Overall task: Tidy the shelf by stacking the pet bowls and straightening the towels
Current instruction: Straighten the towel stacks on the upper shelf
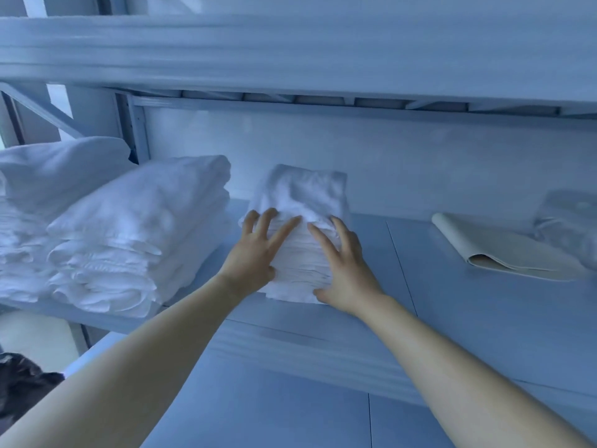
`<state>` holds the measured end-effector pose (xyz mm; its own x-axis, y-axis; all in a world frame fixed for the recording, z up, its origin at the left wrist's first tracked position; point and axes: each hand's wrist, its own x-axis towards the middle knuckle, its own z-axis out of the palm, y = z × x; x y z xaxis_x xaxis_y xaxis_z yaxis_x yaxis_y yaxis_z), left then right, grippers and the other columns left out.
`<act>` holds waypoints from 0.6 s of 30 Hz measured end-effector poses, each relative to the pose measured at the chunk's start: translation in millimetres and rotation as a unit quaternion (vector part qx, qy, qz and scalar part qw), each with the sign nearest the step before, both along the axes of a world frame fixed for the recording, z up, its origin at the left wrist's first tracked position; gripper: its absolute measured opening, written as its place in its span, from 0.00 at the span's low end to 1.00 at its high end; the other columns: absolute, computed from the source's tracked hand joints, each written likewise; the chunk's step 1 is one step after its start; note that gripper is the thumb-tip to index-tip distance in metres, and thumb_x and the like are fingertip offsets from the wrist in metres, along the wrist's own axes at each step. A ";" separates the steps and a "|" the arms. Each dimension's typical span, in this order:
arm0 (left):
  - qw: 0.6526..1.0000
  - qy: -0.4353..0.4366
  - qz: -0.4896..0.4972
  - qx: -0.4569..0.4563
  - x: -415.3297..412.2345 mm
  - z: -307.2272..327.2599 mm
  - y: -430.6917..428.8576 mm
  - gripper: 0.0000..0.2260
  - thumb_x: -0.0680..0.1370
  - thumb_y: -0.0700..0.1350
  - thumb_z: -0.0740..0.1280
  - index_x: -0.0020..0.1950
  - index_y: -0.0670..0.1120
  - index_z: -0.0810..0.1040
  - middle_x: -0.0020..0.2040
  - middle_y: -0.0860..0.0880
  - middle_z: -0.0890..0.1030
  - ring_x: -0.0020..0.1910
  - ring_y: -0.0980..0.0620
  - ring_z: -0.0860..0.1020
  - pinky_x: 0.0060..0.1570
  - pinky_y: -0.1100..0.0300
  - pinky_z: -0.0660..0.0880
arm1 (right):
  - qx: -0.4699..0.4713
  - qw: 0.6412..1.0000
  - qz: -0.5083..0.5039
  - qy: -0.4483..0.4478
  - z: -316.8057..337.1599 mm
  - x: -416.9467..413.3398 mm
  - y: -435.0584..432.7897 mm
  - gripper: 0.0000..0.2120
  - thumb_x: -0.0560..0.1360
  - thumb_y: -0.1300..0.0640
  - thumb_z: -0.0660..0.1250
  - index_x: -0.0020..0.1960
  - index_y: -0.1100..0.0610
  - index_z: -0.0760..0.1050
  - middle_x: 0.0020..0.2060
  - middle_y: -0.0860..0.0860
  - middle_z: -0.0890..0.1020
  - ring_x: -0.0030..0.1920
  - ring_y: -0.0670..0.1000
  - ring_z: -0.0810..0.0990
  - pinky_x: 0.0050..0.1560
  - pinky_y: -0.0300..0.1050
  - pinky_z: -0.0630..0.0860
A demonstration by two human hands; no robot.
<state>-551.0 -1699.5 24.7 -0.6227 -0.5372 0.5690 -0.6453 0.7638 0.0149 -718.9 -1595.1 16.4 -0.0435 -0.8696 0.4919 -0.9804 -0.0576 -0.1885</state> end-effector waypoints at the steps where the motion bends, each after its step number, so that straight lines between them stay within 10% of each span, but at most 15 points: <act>1: 1.000 0.008 0.001 -0.003 0.4 -0.7 -0.2 0.46 0.63 0.34 0.69 0.74 0.60 0.51 0.70 0.46 0.56 0.66 0.40 0.56 0.28 0.57 0.74 | -0.014 1.000 0.003 -0.005 -2.1 -1.1 -0.4 0.52 0.63 0.56 0.74 0.72 0.37 0.42 0.70 0.41 0.37 0.71 0.55 0.48 0.50 0.51 0.77; 18: 0.997 0.024 0.033 -0.069 76.0 13.4 45.8 0.42 0.60 0.30 0.66 0.70 0.57 0.63 0.65 0.45 0.66 0.62 0.41 0.65 0.39 0.53 0.77 | -0.050 0.995 0.082 0.001 0.0 50.8 22.8 0.47 0.62 0.52 0.71 0.72 0.39 0.47 0.71 0.47 0.46 0.69 0.57 0.53 0.48 0.51 0.77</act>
<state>-475.0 -1653.7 38.1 -0.5588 -0.4904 0.6688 -0.6947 0.7172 -0.0546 -668.1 -1572.3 16.3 0.0956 -0.8120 0.5758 -0.9569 -0.2343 -0.1715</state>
